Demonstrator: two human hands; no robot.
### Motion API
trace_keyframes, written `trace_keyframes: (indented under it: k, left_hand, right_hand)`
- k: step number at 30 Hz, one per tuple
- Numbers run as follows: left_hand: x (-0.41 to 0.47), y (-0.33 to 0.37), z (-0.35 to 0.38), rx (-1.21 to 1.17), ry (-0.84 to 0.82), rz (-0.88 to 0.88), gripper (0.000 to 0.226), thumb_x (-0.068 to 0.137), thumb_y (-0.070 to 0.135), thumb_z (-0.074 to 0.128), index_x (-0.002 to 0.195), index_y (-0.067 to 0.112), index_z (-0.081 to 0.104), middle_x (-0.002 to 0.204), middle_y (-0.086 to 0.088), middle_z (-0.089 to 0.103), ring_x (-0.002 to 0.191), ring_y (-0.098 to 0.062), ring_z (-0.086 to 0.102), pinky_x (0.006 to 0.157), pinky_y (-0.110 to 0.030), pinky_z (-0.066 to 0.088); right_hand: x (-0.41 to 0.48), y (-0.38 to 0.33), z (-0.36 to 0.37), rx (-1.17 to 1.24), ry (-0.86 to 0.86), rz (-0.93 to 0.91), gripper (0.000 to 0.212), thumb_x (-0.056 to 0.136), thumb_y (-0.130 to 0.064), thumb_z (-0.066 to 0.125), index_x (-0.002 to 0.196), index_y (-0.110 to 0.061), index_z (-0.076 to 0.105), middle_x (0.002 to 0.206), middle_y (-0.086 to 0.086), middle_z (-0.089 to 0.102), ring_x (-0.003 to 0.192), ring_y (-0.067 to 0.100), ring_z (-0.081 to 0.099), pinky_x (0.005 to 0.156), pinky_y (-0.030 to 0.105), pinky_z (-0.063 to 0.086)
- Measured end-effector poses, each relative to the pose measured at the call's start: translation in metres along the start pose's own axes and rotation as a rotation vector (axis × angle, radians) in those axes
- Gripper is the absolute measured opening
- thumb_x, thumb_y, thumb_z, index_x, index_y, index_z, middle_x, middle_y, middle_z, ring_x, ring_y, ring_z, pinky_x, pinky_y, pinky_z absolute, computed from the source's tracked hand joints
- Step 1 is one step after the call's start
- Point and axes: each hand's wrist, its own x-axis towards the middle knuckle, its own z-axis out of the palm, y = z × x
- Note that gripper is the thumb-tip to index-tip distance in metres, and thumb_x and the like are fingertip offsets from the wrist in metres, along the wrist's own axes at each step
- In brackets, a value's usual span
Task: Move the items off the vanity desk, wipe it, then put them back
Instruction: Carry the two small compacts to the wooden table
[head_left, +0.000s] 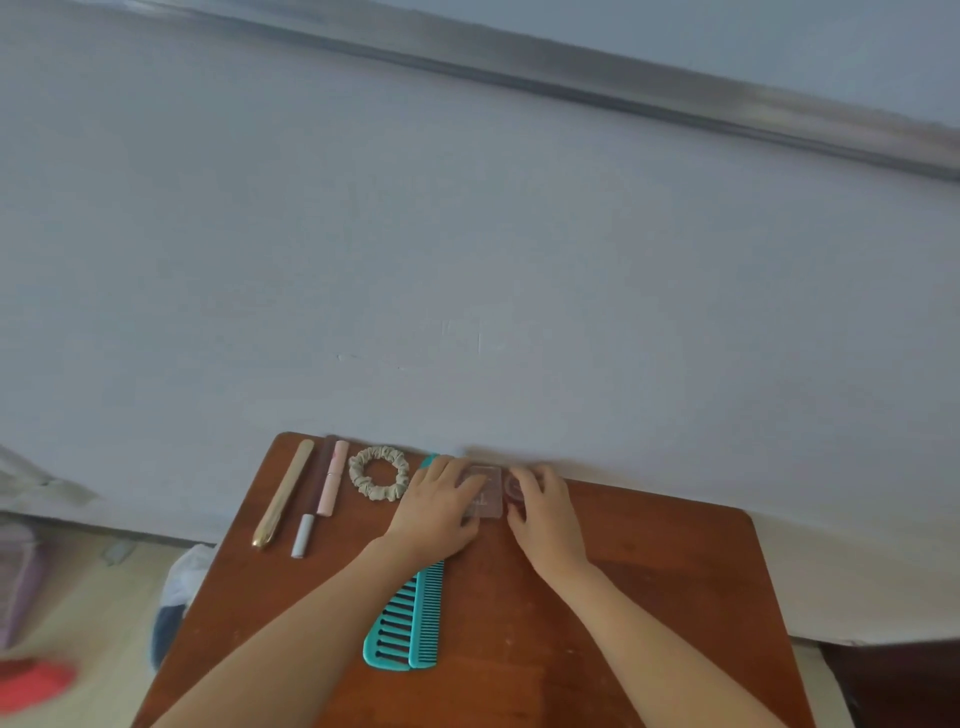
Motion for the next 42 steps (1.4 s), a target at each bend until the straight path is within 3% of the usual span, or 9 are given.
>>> trace_keyframes:
  k: [3,10,13,16,25,28,31,38,42]
  left_hand:
    - [-0.007,-0.002,-0.009,0.025,0.023,-0.029,0.037,0.066,0.036,0.042,0.092,0.022,0.065,0.095,0.0,0.064,0.085,-0.02,0.063,0.066,-0.03,0.053]
    - [-0.032,0.009,-0.038,0.066,-0.015,-0.126,0.043,0.075,0.041,0.036,0.097,0.02,0.068,0.099,-0.002,0.067,0.092,-0.024,0.065,0.069,-0.036,0.054]
    - [-0.042,0.022,-0.049,0.022,-0.01,-0.144,0.061,0.079,0.046,0.023,0.121,0.018,0.055,0.128,-0.004,0.053,0.12,-0.025,0.047,0.095,-0.04,0.042]
    - [-0.055,0.028,-0.053,0.051,-0.05,-0.182,0.049,0.092,0.04,0.032,0.138,0.023,0.035,0.146,0.002,0.032,0.135,-0.018,0.024,0.109,-0.035,0.023]
    - [-0.071,0.041,-0.066,0.062,-0.065,-0.153,0.056,0.089,0.048,0.026,0.136,0.02,0.039,0.142,-0.001,0.037,0.134,-0.02,0.027,0.108,-0.038,0.024]
    - [-0.061,0.046,-0.072,0.025,0.015,-0.003,0.058,0.074,0.046,0.027,0.107,0.017,0.065,0.108,-0.002,0.064,0.103,-0.025,0.06,0.081,-0.042,0.05]
    - [-0.051,0.051,-0.086,0.058,0.094,0.131,0.041,0.067,0.043,0.038,0.085,0.023,0.069,0.085,0.007,0.068,0.079,-0.016,0.067,0.059,-0.029,0.055]
    - [-0.065,0.053,-0.104,0.009,0.044,0.493,0.044,0.073,0.044,0.039,0.095,0.019,0.068,0.094,0.001,0.069,0.086,-0.022,0.066,0.064,-0.035,0.055]
    - [-0.101,0.09,-0.108,-0.124,-0.092,0.71,0.069,0.076,0.051,0.02,0.119,0.014,0.058,0.123,-0.007,0.058,0.117,-0.029,0.05,0.092,-0.043,0.043]
  right_hand:
    - [-0.008,0.002,-0.009,-0.039,-0.004,0.0,0.038,0.086,-0.015,0.057,0.123,-0.012,0.053,0.116,0.009,0.049,0.11,0.024,0.048,0.085,0.029,0.045]
    - [-0.039,0.011,-0.049,-0.145,-0.054,0.039,0.042,0.093,-0.025,0.044,0.135,-0.019,0.039,0.13,0.003,0.039,0.122,0.018,0.038,0.093,0.026,0.041]
    - [-0.049,0.009,-0.062,-0.166,-0.049,0.033,0.042,0.093,-0.027,0.044,0.134,-0.02,0.039,0.134,0.004,0.038,0.125,0.018,0.036,0.095,0.028,0.04]
    - [-0.06,0.005,-0.07,-0.196,-0.072,0.011,0.042,0.093,-0.027,0.045,0.134,-0.021,0.04,0.14,0.004,0.033,0.13,0.019,0.031,0.102,0.03,0.035]
    - [-0.106,-0.007,-0.089,-0.226,-0.097,0.026,0.045,0.095,-0.03,0.042,0.139,-0.024,0.036,0.15,0.002,0.023,0.138,0.02,0.019,0.111,0.034,0.023]
    - [-0.122,-0.013,-0.104,-0.259,-0.034,0.087,0.045,0.095,-0.031,0.042,0.139,-0.024,0.035,0.151,0.002,0.021,0.139,0.019,0.017,0.111,0.033,0.022]
    - [-0.14,-0.023,-0.117,-0.286,0.057,0.18,0.045,0.095,-0.031,0.041,0.139,-0.025,0.034,0.152,0.002,0.02,0.139,0.018,0.016,0.112,0.032,0.021]
    - [-0.226,-0.083,-0.088,-0.306,0.223,0.514,0.046,0.095,-0.033,0.041,0.14,-0.024,0.033,0.151,0.005,0.021,0.139,0.019,0.018,0.11,0.033,0.023]
    - [-0.301,-0.126,-0.087,-0.327,0.336,0.736,0.047,0.093,-0.03,0.047,0.138,-0.019,0.038,0.149,0.01,0.027,0.137,0.023,0.023,0.109,0.036,0.025]
